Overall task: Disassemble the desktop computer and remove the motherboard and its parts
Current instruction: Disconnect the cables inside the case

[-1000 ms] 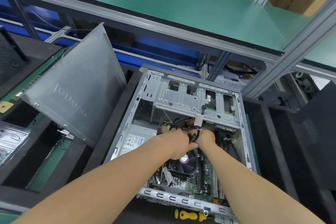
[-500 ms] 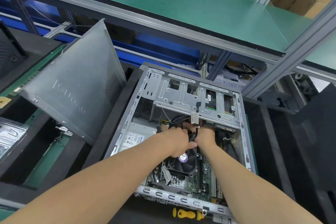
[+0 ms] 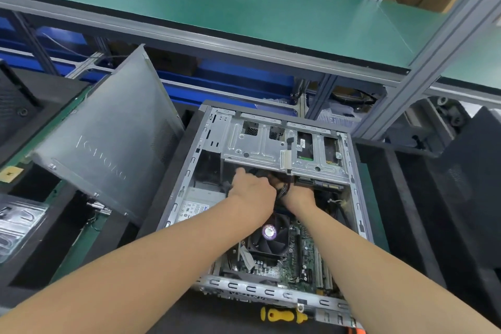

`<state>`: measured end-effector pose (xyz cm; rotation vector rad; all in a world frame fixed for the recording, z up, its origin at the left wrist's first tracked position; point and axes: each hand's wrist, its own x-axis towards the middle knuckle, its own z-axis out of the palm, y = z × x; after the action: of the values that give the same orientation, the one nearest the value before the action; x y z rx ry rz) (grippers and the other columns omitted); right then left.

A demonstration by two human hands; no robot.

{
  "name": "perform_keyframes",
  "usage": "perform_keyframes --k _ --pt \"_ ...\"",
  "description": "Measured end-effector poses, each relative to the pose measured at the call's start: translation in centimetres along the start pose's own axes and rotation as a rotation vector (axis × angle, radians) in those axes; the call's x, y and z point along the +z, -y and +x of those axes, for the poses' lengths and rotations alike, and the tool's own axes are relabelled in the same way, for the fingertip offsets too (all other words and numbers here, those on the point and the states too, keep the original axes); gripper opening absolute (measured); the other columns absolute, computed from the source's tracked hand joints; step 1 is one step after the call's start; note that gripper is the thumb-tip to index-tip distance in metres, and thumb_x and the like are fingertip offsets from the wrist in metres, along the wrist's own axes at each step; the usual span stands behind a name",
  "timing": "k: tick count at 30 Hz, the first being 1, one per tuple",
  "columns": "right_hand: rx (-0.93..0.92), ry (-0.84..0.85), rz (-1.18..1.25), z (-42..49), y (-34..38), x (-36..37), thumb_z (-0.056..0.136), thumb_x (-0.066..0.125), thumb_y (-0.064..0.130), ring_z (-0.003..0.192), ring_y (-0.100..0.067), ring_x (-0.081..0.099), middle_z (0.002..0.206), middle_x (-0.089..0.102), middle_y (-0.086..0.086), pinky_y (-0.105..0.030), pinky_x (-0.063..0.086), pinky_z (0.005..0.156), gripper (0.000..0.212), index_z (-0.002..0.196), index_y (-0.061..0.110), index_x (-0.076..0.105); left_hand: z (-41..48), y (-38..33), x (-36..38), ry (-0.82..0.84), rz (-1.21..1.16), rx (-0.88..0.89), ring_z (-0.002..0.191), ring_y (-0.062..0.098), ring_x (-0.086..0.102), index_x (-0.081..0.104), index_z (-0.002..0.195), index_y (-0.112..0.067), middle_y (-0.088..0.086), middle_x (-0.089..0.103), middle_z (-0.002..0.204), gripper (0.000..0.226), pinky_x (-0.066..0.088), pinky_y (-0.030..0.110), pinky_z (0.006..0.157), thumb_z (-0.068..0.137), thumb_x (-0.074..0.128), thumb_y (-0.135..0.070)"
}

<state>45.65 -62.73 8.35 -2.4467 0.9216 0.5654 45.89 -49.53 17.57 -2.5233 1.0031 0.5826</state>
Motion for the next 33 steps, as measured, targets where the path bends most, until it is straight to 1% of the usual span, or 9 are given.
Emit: perform_keyframes --k 3,7,10,13,16,21,25,29,33 --pt "0.008 -0.017 -0.053 -0.5 0.6 -0.1 0.109 0.032 0.01 0.129 -0.032 0.057 0.14 0.06 -0.012 -0.039 0.048 0.099 0.039 0.141 0.008 0.055 -0.6 1.7 -0.9 -0.097 0.087 0.021 0.087 0.018 0.057 0.06 0.1 -0.022 -0.002 0.055 0.085 0.011 0.039 0.033 0.083 0.098 0.059 -0.011" --pt "-0.01 -0.007 0.074 -0.4 0.5 0.4 0.108 0.035 0.039 0.106 -0.029 0.059 0.122 0.066 -0.015 -0.031 0.041 0.087 0.049 0.132 0.005 0.06 -0.1 6.1 -0.7 -0.087 -0.101 0.088 0.065 0.014 0.053 0.063 0.099 -0.016 -0.002 0.056 0.079 0.016 0.044 0.031 0.055 0.103 0.049 -0.01" --pt "-0.08 -0.044 -0.007 -0.7 0.4 0.6 0.106 0.028 0.058 0.111 -0.034 0.062 0.118 0.068 -0.019 -0.034 0.04 0.082 0.066 0.135 0.004 0.054 0.2 9.0 -0.2 -0.042 -0.398 0.189 0.071 0.008 0.059 0.069 0.11 -0.023 -0.005 0.065 0.091 0.025 0.052 0.03 0.066 0.109 0.044 -0.023" --pt "-0.106 -0.078 -0.055 -1.0 0.2 0.8 0.108 0.023 0.054 0.119 -0.038 0.06 0.128 0.064 -0.023 -0.037 0.044 0.089 0.065 0.137 0.003 0.052 0.2 10.6 0.3 -0.091 -0.601 0.271 0.088 -0.009 0.06 0.071 0.12 -0.037 -0.019 0.069 0.1 0.029 0.045 0.022 0.079 0.11 0.045 -0.028" --pt "-0.148 -0.123 0.024 -1.5 0.4 1.1 0.108 0.032 0.048 0.115 -0.038 0.061 0.125 0.066 -0.022 -0.037 0.05 0.094 0.055 0.134 0.007 0.057 0.2 11.3 1.1 -0.114 -0.802 0.286 0.099 -0.006 0.066 0.071 0.121 -0.035 -0.017 0.076 0.106 0.029 0.05 0.023 0.093 0.111 0.045 -0.029" --pt "-0.38 -0.061 0.08 -2.8 1.2 0.8 0.107 0.043 0.03 0.102 -0.037 0.063 0.115 0.069 -0.019 -0.034 0.045 0.078 0.034 0.126 0.01 0.064 -0.3 11.3 0.8 -0.176 -1.137 0.292 0.086 0.019 0.076 0.069 0.113 -0.022 -0.004 0.08 0.097 0.028 0.064 0.036 0.071 0.112 0.042 -0.027" --pt "-0.421 0.034 0.095 -3.7 1.3 -0.1 0.108 0.044 0.021 0.117 -0.031 0.06 0.14 0.061 -0.013 -0.03 0.044 0.089 0.038 0.143 0.013 0.056 -0.5 11.1 -1.4 -0.398 -1.243 0.277 0.053 0.028 0.066 0.068 0.105 -0.024 0.006 0.075 0.077 0.031 0.049 0.03 0.041 0.112 0.04 -0.033" --pt "-0.435 0.041 0.13 -4.3 1.0 -0.6 0.106 0.046 0.016 0.131 -0.029 0.055 0.145 0.059 -0.007 -0.031 0.043 0.107 0.039 0.145 0.014 0.055 -0.6 11.4 -3.8 -0.543 -1.277 0.287 0.041 0.022 0.049 0.071 0.097 -0.025 0.002 0.055 0.054 0.035 0.042 0.024 0.041 0.11 0.041 -0.034" --pt "-0.448 0.025 0.1 -4.6 1.2 -0.8 0.106 0.043 0.011 0.133 -0.031 0.054 0.147 0.057 -0.011 -0.031 0.043 0.108 0.044 0.149 0.014 0.05 -0.6 11.1 -4.4 -0.571 -1.367 0.246 0.041 0.016 0.036 0.073 0.097 -0.018 0.0 0.043 0.05 0.032 0.039 0.029 0.042 0.108 0.045 -0.027"
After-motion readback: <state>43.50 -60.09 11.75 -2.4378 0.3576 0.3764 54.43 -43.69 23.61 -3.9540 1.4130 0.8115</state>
